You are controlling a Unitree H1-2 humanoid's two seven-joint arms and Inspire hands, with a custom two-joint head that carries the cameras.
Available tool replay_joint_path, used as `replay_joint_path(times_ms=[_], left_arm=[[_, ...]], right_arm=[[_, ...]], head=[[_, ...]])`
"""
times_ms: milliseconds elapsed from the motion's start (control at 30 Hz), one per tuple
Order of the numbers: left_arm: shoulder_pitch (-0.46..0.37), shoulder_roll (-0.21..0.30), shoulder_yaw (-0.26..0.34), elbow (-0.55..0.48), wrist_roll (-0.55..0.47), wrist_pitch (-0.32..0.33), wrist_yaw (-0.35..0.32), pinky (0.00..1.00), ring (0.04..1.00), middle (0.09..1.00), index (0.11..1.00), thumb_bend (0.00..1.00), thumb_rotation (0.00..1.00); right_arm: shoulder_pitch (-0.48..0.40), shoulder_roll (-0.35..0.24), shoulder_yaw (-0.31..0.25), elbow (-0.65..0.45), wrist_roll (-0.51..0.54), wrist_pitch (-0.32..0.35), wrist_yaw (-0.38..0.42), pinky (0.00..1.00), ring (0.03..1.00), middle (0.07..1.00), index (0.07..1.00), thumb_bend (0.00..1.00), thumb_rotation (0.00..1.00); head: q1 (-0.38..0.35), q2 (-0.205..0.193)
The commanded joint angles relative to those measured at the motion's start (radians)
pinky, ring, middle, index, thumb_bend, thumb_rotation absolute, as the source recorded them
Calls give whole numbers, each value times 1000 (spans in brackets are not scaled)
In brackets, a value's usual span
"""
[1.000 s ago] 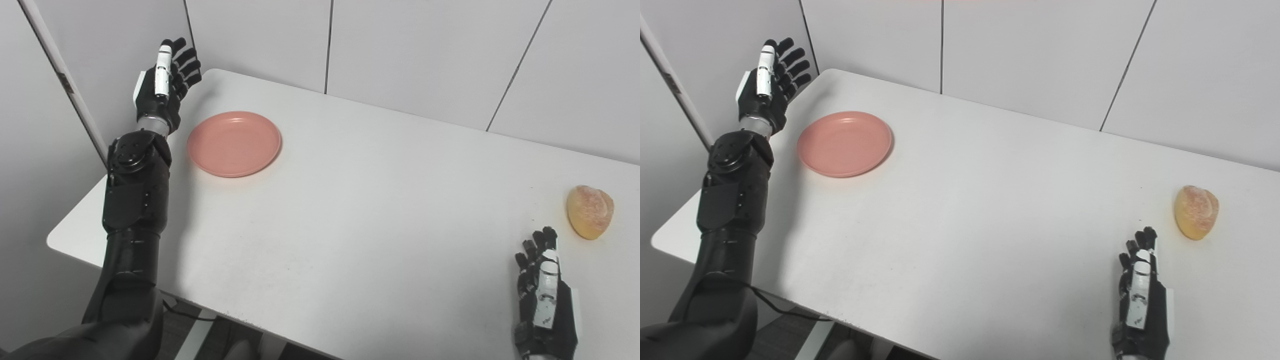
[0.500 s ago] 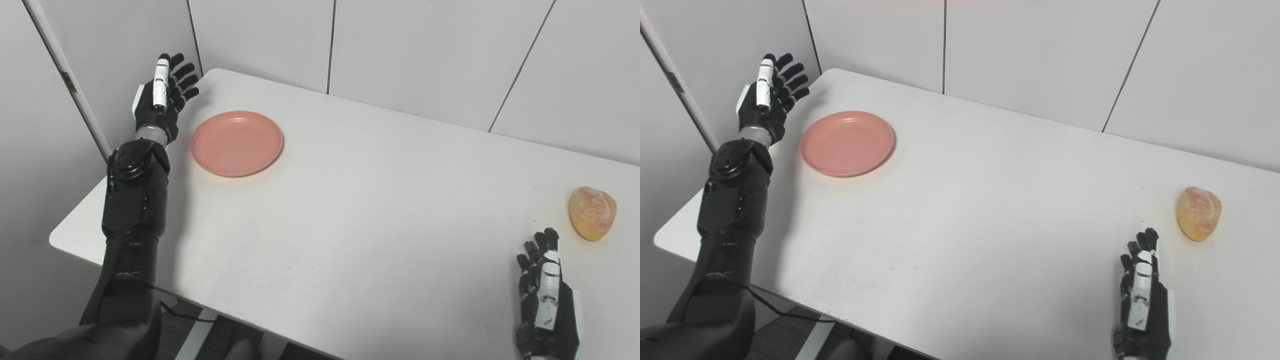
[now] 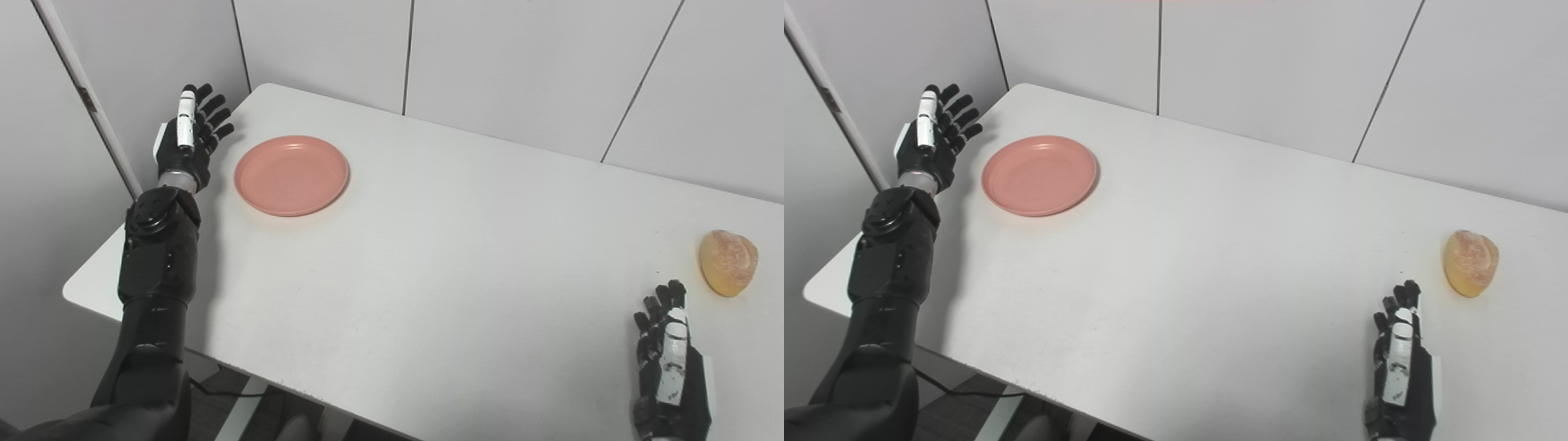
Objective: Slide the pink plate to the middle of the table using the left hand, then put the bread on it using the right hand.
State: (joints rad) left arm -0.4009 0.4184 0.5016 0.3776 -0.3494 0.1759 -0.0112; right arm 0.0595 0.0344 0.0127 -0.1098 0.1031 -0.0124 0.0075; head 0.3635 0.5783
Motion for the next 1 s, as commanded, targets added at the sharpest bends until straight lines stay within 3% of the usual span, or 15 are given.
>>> replay_joint_path(times_ms=[0,533,767,967], left_arm=[[-22,25,-5,-11,5,-48,-2,880,874,865,866,365,1000],[8,4,-19,55,4,-86,2,872,876,866,858,376,1000],[-24,-10,-38,133,-12,-105,-15,867,869,870,858,362,1000],[-73,-24,-91,223,21,-127,-10,878,872,875,863,352,1000]], right_arm=[[13,-17,-12,12,0,9,6,1000,996,1000,1000,180,1000],[12,-27,-13,19,5,7,10,1000,999,1000,1000,184,1000],[15,-22,-13,15,3,6,4,1000,994,1000,1000,179,1000],[20,-18,-11,10,-4,3,0,1000,990,999,997,183,1000]], head=[[1,2],[1,1],[-4,2],[-8,2]])
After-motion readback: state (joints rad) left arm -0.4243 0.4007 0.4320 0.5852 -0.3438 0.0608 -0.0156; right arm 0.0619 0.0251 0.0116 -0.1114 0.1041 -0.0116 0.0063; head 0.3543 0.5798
